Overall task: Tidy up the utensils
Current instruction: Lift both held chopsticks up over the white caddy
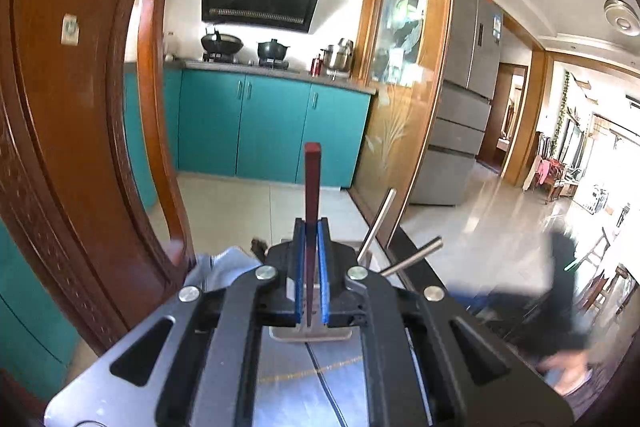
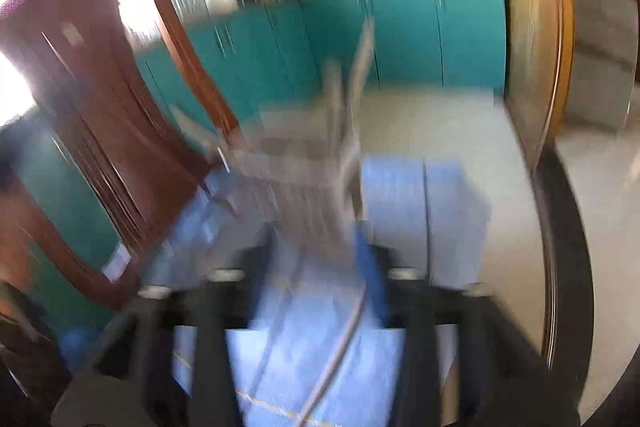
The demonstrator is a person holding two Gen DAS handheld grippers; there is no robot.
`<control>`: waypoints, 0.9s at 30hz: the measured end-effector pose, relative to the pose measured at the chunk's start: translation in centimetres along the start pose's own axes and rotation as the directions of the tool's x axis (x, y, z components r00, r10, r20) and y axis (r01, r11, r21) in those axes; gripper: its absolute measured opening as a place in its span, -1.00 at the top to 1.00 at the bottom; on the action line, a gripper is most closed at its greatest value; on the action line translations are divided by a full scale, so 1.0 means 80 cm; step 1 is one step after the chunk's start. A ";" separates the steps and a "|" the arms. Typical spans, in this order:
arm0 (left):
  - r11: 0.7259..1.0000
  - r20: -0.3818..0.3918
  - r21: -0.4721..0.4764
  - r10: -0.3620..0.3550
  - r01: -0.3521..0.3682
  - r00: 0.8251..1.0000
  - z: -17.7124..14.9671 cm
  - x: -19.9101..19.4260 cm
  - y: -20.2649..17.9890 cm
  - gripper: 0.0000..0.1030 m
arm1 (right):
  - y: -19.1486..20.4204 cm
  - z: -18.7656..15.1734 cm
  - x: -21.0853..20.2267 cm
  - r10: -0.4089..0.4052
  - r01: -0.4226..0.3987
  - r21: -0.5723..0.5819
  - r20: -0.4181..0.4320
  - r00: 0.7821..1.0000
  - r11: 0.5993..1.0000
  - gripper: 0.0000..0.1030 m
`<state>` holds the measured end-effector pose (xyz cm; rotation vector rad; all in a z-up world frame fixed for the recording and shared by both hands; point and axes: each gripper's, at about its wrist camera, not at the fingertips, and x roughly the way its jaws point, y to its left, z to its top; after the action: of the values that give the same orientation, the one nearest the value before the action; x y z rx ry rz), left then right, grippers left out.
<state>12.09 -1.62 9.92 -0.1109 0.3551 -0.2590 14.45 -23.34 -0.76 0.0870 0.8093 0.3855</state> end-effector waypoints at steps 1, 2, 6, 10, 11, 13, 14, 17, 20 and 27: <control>1.000 0.002 -0.001 0.000 0.000 1.000 0.001 0.002 0.000 0.87 | -0.002 -0.009 0.025 -0.038 0.039 0.002 -0.059 0.998 0.999 0.04; 1.000 0.002 -0.003 -0.003 0.003 1.000 0.002 0.003 -0.002 0.87 | -0.006 -0.021 0.053 -0.090 0.092 0.006 -0.122 0.988 0.996 0.04; 1.000 0.016 -0.001 -0.014 0.014 1.000 0.009 -0.003 -0.008 0.87 | -0.013 -0.056 0.123 -0.169 0.173 -0.009 -0.279 0.945 0.985 0.23; 1.000 0.044 -0.001 -0.015 0.016 0.999 0.018 -0.012 -0.004 0.87 | -0.003 -0.061 0.137 -0.209 0.203 -0.052 -0.287 0.935 0.978 0.79; 1.000 0.049 -0.001 -0.016 0.017 0.999 0.017 -0.015 -0.004 0.87 | -0.002 -0.062 0.136 -0.190 0.186 -0.039 -0.287 0.939 0.982 0.83; 1.000 0.066 0.000 -0.011 0.011 0.998 0.019 -0.021 -0.003 0.87 | -0.003 -0.061 0.134 -0.152 0.156 -0.008 -0.279 0.948 0.988 0.88; 1.000 0.072 0.001 -0.008 0.008 0.997 0.020 -0.020 -0.001 0.87 | 0.003 -0.059 0.128 -0.137 0.142 -0.002 -0.261 0.956 0.990 0.87; 1.000 0.086 -0.001 -0.011 0.011 0.996 0.022 -0.026 0.004 0.87 | 0.013 -0.036 0.085 -0.029 0.032 0.020 -0.158 0.987 0.999 0.88; 1.000 0.111 -0.006 -0.013 0.014 0.994 0.036 -0.031 0.009 0.87 | 0.024 -0.004 0.029 0.055 -0.054 0.018 -0.030 0.998 0.998 0.88; 0.999 0.196 -0.027 -0.016 0.021 0.981 0.065 -0.029 0.014 0.87 | 0.037 0.102 -0.086 0.144 -0.162 0.024 0.335 0.931 0.987 0.87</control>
<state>12.10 0.42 15.37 -0.1674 0.1624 -0.2588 15.12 -22.57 10.30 0.2580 0.4780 0.4827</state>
